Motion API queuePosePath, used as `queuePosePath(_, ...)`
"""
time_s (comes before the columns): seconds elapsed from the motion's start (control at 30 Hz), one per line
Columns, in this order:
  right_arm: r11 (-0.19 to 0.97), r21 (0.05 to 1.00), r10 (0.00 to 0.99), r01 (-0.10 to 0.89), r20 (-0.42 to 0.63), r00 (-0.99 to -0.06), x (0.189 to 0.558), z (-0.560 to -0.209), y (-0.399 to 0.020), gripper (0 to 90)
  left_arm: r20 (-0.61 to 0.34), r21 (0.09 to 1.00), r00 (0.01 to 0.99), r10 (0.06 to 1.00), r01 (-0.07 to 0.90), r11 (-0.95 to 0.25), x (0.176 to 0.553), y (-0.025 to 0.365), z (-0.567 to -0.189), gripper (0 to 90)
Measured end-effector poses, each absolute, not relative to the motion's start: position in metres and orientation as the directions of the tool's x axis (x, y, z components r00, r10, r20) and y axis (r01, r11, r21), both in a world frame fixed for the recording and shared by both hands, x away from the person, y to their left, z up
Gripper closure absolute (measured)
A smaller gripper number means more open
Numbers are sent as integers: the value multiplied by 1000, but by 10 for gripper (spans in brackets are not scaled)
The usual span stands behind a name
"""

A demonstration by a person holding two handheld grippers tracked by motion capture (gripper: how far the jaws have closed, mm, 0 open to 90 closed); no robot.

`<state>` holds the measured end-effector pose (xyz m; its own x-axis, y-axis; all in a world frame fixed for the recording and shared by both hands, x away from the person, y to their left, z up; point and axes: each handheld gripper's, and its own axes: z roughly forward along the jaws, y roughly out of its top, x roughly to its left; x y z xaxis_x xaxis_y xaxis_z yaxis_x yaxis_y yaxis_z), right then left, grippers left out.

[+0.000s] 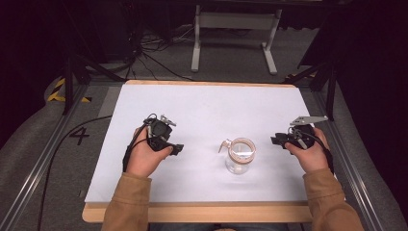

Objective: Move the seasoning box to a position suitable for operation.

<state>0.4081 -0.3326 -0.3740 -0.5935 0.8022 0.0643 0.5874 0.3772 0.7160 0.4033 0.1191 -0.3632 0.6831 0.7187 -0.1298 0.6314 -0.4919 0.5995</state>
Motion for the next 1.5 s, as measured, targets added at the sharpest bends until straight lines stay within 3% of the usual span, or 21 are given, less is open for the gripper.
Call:
queuePosePath(0.37, 458, 729, 674, 509, 89, -734, 403, -377, -323, 835, -176, 650, 738, 652, 584, -486, 384, 102, -342, 279)
queuePosePath(0.5, 460, 736, 651, 498, 102, -752, 403, -379, -318, 894, -149, 648, 718, 680, 590, -481, 380, 95, -343, 211)
queuePosePath(0.57, 462, 740, 643, 489, 100, -759, 403, -381, -314, 899, -141, 630, 706, 694, 605, -487, 381, 95, -345, 277)
queuePosePath(0.6, 462, 740, 643, 489, 100, -759, 403, -381, -314, 899, -141, 630, 706, 694, 605, -487, 381, 95, -345, 393)
queuePosePath(0.67, 469, 740, 636, 482, 96, -766, 403, -384, -309, 899, -158, 632, 709, 688, 608, -481, 382, 97, -346, 416)
queuePosePath(0.73, 471, 743, 628, 475, 95, -772, 404, -387, -306, 900, -168, 643, 736, 655, 586, -494, 383, 98, -347, 538)
queuePosePath(0.93, 498, 735, 595, 461, 97, -798, 404, -394, -293, 900, -145, 624, 800, 583, 531, -573, 380, 86, -349, 766)
queuePosePath(1.5, 564, 691, 565, 451, 76, -822, 398, -399, -278, 900, -175, 601, 811, 558, 537, -592, 383, 78, -358, 830)
